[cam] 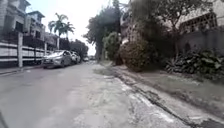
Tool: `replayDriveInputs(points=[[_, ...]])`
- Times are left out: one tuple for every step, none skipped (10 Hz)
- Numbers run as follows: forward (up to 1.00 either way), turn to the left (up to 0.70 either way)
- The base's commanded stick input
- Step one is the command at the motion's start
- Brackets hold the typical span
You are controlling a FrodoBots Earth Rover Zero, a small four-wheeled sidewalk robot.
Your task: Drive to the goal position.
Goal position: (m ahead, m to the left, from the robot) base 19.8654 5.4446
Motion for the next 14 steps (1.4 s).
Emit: replayDriveInputs(points=[[0.7,0.0],[0.7,0.1],[0.7,0.35],[0.7,0.35],[0.7,0.35],[0.7,0.35],[0.7,0.35],[0.7,0.24],[0.7,0.0],[0.7,0.0],[0.7,0.0],[0.7,0.0],[0.7,0.0],[0.7,0.0]])
